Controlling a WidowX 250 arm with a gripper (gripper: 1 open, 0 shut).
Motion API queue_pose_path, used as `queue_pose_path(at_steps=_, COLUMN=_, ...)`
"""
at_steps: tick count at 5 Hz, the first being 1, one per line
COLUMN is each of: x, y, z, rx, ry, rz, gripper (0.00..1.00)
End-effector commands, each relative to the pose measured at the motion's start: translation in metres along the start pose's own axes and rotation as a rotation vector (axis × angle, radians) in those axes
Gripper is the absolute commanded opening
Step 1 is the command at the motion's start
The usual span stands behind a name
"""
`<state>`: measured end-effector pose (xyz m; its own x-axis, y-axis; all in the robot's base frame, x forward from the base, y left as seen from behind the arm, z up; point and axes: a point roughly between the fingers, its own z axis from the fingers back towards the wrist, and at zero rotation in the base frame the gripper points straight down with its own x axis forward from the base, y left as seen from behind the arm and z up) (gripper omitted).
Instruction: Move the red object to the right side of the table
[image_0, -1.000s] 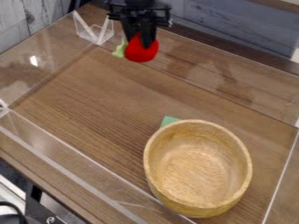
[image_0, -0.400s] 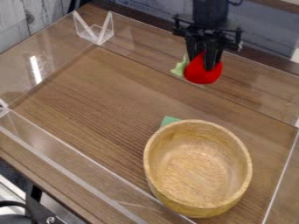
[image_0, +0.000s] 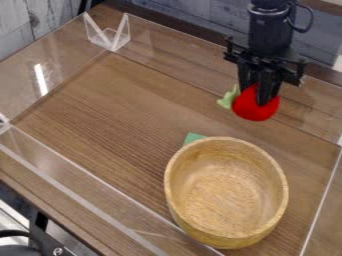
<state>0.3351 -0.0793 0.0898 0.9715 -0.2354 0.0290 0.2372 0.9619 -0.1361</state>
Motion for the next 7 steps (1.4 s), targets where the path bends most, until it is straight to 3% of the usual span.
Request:
queue_pose_path(at_steps=1, x=0.006, y=-0.009, z=0.003, rx=0.004, ry=-0.038, rz=0.014, gripper=0.00)
queue_pose_path(at_steps=3, x=0.006, y=0.003, z=-0.022, rx=0.003, ry=-0.011, rz=-0.078, gripper=0.00)
queue_pose_path(at_steps=5, x=0.015, y=0.001, z=-0.032, rx=0.009, ry=-0.007, rz=-0.123, gripper=0.00)
queue_pose_path(at_steps=6, x=0.015, y=-0.002, z=-0.027, rx=0.017, ry=-0.014, rz=-0.020, gripper=1.00)
queue_pose_path(at_steps=7, x=0.016, y=-0.005, z=-0.022, rx=0.027, ry=-0.023, rz=0.065, gripper=1.00)
